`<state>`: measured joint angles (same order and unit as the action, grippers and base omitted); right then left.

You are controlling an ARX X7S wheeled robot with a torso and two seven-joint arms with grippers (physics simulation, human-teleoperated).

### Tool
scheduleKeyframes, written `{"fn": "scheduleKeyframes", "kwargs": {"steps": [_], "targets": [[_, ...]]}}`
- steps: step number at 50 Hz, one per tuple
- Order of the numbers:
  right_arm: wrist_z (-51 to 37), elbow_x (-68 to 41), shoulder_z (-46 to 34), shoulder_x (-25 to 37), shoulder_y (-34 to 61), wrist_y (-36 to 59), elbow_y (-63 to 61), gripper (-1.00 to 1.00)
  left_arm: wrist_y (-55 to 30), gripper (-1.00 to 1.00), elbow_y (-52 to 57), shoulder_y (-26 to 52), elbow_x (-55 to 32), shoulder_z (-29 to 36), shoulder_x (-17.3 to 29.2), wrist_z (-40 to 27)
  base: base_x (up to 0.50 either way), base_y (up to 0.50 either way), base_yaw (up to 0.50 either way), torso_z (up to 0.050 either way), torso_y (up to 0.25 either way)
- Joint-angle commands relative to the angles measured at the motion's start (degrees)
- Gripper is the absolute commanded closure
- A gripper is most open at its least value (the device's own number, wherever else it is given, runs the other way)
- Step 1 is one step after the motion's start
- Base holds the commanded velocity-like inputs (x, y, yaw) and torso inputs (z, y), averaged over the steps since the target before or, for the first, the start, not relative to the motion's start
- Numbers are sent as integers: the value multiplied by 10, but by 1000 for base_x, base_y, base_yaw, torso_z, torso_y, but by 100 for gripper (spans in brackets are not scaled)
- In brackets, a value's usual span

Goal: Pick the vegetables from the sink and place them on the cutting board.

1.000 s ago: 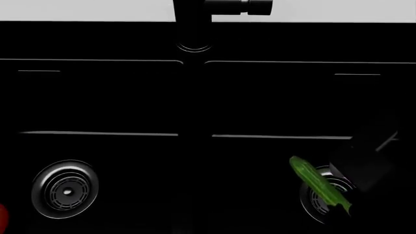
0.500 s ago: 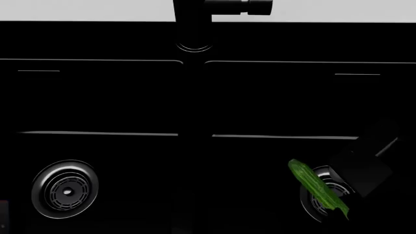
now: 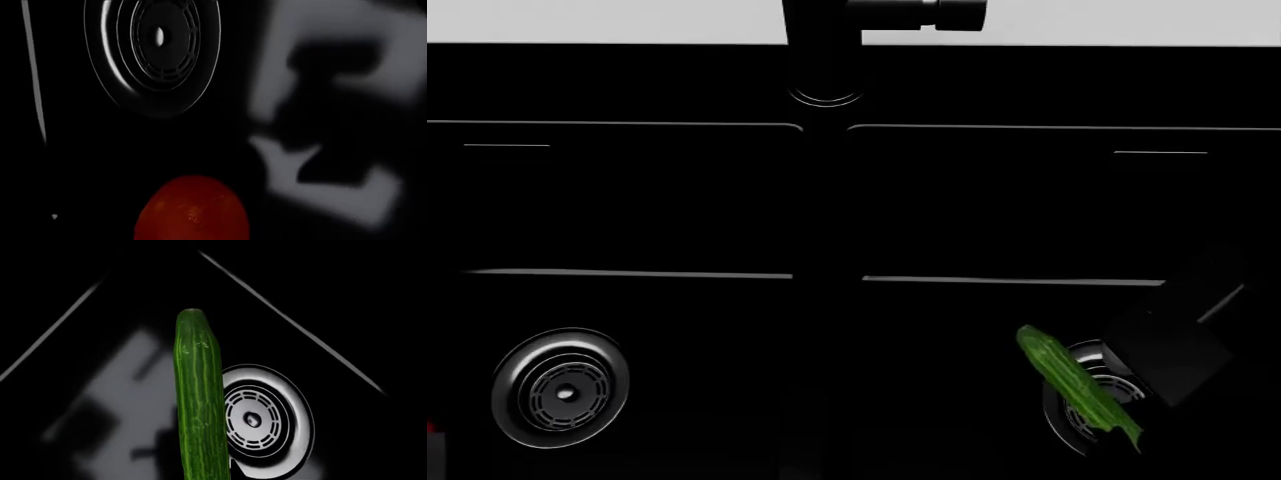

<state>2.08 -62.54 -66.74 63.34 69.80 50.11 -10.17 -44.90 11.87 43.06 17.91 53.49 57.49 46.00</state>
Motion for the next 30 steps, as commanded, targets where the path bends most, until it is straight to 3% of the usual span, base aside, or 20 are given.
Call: {"fn": "scheduleKeyframes", "kwargs": {"steps": [1, 15, 16, 23, 25, 30], "targets": [[21, 10, 15, -7, 0, 1, -4, 100, 7, -100, -40, 3, 29, 4, -15, 13, 40, 0, 10, 0, 0], [22, 15, 15, 0, -19, -24, 2, 100, 42, -100, -138, 23, 74, 29, -71, -49, 41, 0, 5, 0, 0], [21, 14, 14, 1, -22, -27, 2, 100, 51, 100, -152, 26, 82, 28, -79, -72, 41, 0, 10, 0, 0], [10, 4, 19, 3, -19, -21, -11, 100, 67, 100, -209, 40, 113, 40, -103, -118, 43, 0, 1, -5, -8], [10, 5, 19, 2, -17, -19, -16, 100, 70, 100, -228, 45, 138, 40, -113, -169, 45, 0, 1, -5, -13], [-55, -15, 44, 24, -3, -13, -69, 100, 33, 100, -138, 25, 87, -40, -110, -201, 48, 1, -2, -9, -14]]}}
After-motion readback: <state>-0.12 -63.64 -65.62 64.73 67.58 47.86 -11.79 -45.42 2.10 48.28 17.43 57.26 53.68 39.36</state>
